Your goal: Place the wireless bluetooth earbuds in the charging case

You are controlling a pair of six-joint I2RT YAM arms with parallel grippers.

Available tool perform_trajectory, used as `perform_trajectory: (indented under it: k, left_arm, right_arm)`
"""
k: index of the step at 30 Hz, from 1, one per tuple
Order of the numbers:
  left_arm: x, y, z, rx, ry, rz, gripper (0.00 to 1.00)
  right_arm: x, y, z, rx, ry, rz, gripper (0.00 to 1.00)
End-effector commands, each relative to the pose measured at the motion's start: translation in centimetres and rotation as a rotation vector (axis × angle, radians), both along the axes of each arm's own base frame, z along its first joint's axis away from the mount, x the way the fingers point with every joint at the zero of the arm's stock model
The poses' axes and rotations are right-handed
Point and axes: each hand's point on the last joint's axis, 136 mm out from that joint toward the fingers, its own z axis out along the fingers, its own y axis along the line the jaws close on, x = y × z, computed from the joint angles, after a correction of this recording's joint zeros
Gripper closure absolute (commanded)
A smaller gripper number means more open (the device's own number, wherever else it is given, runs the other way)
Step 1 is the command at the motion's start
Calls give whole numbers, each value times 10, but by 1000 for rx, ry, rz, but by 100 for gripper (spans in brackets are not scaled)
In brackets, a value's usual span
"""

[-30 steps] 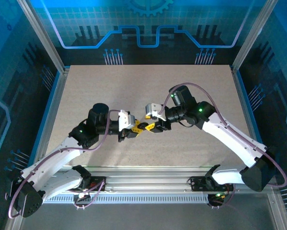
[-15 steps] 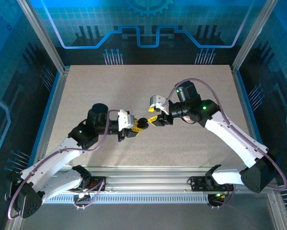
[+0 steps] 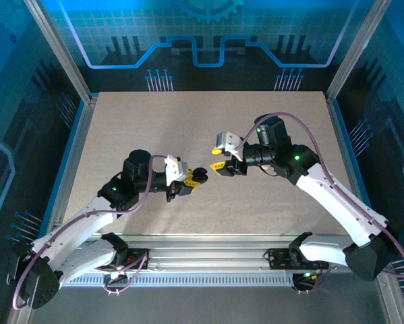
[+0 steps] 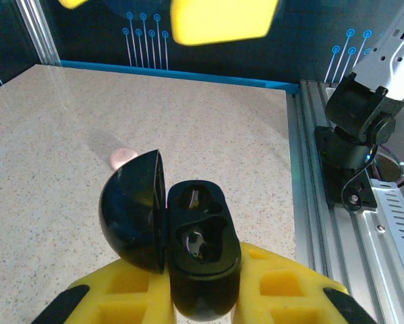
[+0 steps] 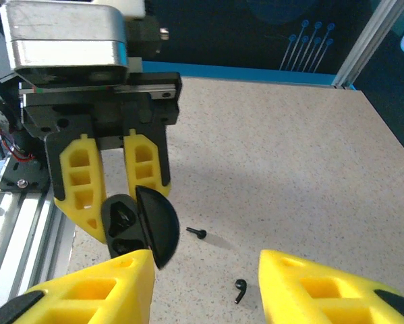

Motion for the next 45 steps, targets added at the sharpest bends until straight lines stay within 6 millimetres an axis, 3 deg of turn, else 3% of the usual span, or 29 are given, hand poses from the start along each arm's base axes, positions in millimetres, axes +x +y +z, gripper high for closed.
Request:
perform_trajectory:
  k: [1,11,19,28,35,45]
  left_arm:
    - [-1,1,10,-33,-19,-1,86]
    - [-1,1,12,-35,-21,-2,86]
    - [-3,2,12,-37,-23,-3,86]
    - [5,5,7,-27,6,54,86]
    - [44,34,-7,-41,135,292,89]
    - [81,92,-22,-96,251,632,89]
  right_arm:
    - [-5,10,-6,-7,13,34,54]
    - [-5,28,-15,-21,35,89,53]
    - [12,27,-23,-51,25,21,54]
    - [14,27,-14,-37,27,9,53]
    - [12,21,-3,-23,35,-31,54]
    - [45,11,-18,23,401,-427,52]
